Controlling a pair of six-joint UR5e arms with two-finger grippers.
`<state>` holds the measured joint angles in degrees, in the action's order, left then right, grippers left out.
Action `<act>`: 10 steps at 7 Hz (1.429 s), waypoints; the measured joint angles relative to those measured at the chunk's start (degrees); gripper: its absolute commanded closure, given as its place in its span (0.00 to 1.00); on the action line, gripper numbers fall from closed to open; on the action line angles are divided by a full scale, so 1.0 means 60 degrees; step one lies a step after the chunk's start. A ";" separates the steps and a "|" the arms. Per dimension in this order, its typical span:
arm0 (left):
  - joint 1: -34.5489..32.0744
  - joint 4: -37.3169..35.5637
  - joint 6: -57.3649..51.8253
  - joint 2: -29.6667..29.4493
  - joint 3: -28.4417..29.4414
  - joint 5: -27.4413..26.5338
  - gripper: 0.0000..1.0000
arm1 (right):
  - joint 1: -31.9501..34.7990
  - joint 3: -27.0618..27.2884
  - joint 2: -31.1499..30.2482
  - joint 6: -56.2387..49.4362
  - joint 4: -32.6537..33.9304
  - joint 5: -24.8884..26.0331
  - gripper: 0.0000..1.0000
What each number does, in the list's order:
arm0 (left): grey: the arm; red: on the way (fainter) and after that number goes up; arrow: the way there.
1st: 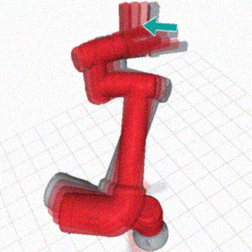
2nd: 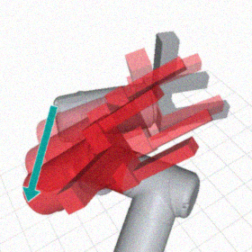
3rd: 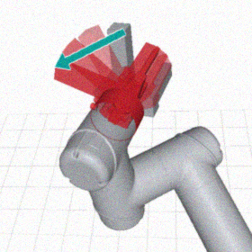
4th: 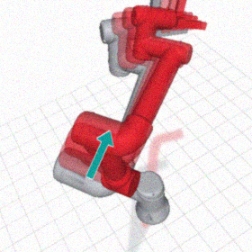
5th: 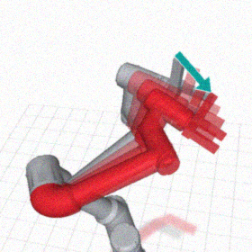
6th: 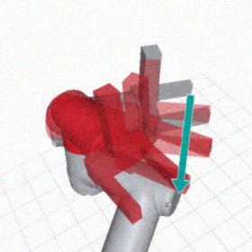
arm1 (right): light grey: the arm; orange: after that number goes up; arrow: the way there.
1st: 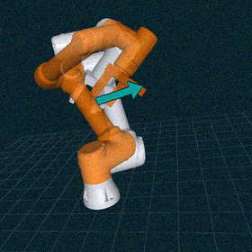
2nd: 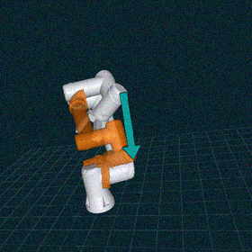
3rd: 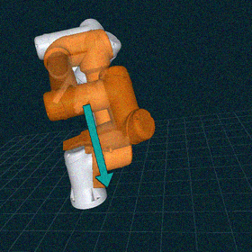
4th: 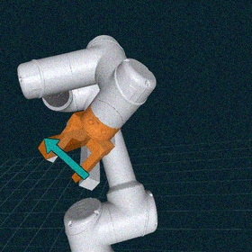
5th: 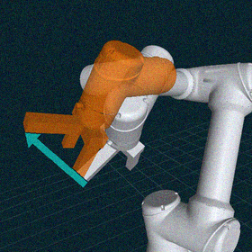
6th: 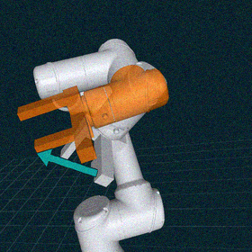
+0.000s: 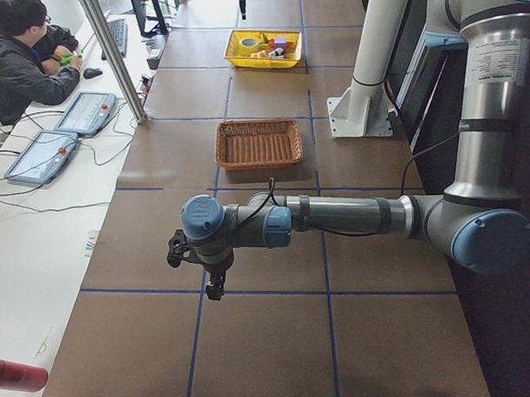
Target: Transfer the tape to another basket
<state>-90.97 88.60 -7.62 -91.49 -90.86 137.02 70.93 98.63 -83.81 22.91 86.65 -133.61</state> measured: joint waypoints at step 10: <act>0.0000 0.0000 0.0026 -0.0058 -0.0015 0.0000 0.00 | -0.1765 -0.1580 -0.0300 0.2474 -0.3191 0.0898 0.20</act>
<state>-90.97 88.59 -7.47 -91.84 -90.95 137.02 60.34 89.15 -85.61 37.75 67.51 -128.22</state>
